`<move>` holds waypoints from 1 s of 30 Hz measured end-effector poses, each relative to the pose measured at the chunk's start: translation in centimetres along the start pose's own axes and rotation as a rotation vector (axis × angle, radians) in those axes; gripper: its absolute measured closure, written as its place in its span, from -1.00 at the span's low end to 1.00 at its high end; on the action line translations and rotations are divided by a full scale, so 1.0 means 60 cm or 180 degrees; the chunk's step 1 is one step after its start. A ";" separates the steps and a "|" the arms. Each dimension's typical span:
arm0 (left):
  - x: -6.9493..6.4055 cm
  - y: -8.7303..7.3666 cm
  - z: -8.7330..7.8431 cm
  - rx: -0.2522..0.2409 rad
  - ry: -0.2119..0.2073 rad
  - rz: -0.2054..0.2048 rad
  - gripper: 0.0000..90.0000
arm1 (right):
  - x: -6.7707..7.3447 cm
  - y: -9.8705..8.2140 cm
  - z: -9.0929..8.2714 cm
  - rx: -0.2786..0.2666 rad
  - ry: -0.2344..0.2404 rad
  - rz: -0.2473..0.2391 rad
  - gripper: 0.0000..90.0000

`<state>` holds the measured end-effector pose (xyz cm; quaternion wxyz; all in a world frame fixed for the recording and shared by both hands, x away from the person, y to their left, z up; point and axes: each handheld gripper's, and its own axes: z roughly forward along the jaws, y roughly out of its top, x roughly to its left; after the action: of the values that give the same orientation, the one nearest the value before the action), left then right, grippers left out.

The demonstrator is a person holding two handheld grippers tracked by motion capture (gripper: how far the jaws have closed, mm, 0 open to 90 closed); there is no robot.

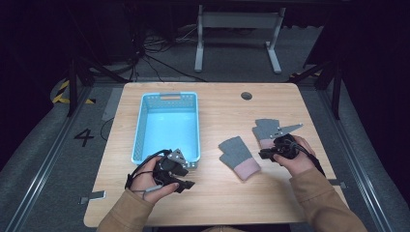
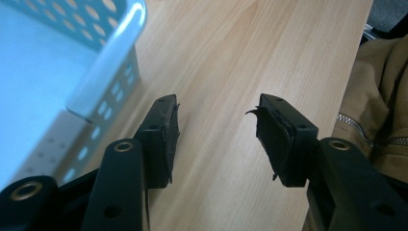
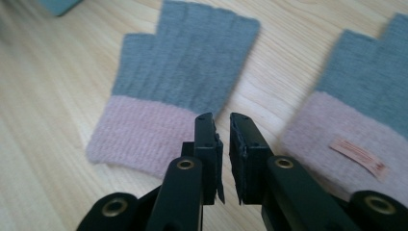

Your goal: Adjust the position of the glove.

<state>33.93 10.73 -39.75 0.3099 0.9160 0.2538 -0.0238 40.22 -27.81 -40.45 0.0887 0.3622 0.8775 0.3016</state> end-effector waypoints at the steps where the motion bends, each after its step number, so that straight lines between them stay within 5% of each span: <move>1: -0.001 0.000 0.003 0.0021 0.0006 -0.0022 0.13 | 0.001 0.002 0.000 0.0008 -0.0034 0.0037 0.84; 5: -0.008 0.007 0.005 0.0011 0.0008 -0.0045 0.13 | 0.004 0.003 -0.001 -0.0084 -0.0011 0.0180 1.00; 13: -0.016 0.013 0.001 -0.0022 0.0050 -0.0090 0.08 | 0.019 0.015 0.011 -0.0115 0.0062 0.0031 1.00; 21: -0.022 0.015 0.006 0.0026 0.0046 -0.0014 0.00 | 0.013 0.026 0.021 -0.0203 0.0020 0.0113 0.99; 30: -0.021 0.010 0.004 -0.0024 0.0094 -0.0072 -0.05 | 0.046 0.039 0.051 -0.0101 0.0166 -0.0069 0.93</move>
<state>33.13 9.65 -39.35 0.3092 0.9121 0.2689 -0.0128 40.75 -23.20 -41.33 0.0749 0.3432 0.8785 0.3239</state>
